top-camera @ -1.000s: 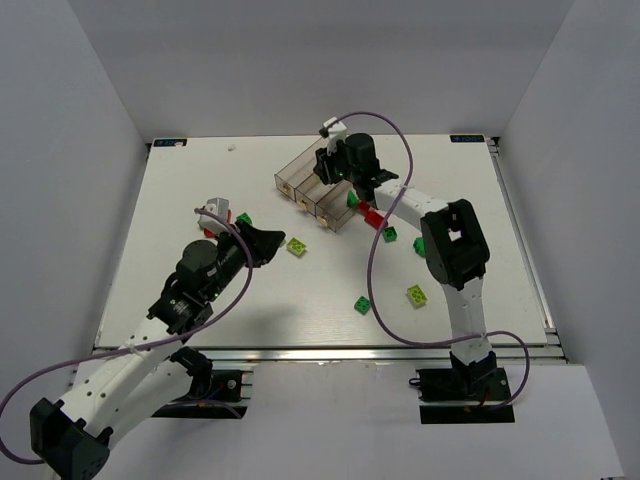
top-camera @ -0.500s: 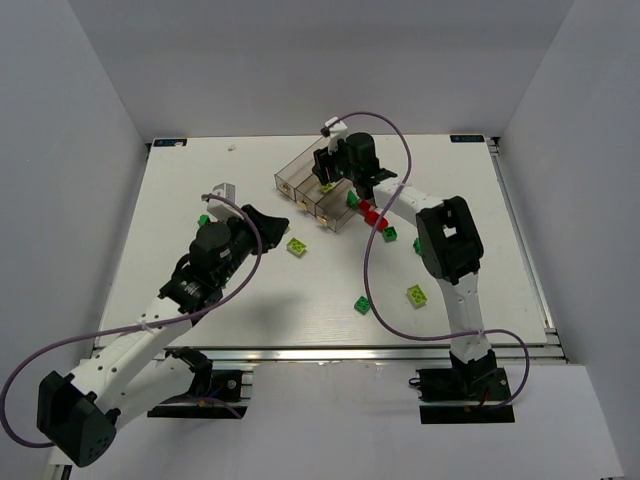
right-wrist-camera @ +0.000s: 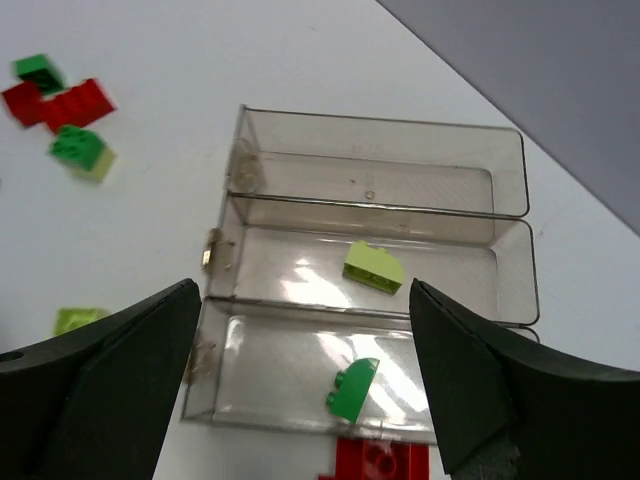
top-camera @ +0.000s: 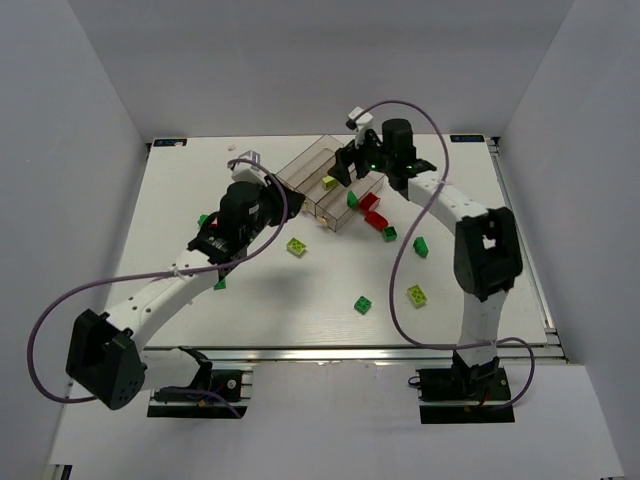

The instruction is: Sort the legos into containers by color

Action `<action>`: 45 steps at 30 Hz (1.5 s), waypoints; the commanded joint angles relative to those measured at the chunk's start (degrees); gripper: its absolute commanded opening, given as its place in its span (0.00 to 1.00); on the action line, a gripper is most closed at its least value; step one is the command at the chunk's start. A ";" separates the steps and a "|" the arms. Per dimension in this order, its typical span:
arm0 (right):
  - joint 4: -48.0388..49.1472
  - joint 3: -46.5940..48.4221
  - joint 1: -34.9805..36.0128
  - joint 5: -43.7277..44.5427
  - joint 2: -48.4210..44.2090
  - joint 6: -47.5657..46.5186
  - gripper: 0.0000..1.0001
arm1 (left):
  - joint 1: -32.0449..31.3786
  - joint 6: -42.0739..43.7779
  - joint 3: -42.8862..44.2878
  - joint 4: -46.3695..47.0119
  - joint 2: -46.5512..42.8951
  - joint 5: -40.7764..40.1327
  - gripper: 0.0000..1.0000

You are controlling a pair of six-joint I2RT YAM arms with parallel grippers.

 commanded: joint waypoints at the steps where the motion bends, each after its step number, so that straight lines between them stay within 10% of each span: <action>1: -1.03 -5.77 -2.06 -13.61 -11.54 -5.75 0.89 | 2.73 -1.24 5.93 -3.70 4.30 2.03 0.05; 3: -2.61 -8.50 -2.94 -18.10 -14.71 -6.90 0.82 | 4.14 -1.68 7.95 -3.88 6.85 4.74 0.06; 6: -9.35 -12.20 -3.56 -22.95 -19.46 -8.66 0.43 | 5.81 -0.37 13.40 -5.71 13.27 6.78 0.06; 7: -10.95 -12.99 -3.56 -23.22 -21.29 -8.40 0.15 | 6.25 0.16 14.80 -5.99 15.02 8.79 0.06; 9: -13.77 -16.67 -3.56 -23.04 -24.89 -7.61 0.06 | 6.52 2.01 18.93 -6.25 19.59 9.68 0.06; 30: -15.89 -28.91 -3.56 -18.30 -32.48 -1.10 0.40 | 6.78 18.01 47.85 -8.27 52.38 9.07 0.18; 38: -16.95 -28.90 -3.56 -16.37 -32.30 -1.81 0.46 | 6.87 18.88 52.26 -11.08 56.00 8.46 0.73; 45: -16.68 -28.99 -3.91 -12.59 -31.51 -0.40 0.52 | 6.78 19.06 52.17 -11.17 54.42 8.98 0.75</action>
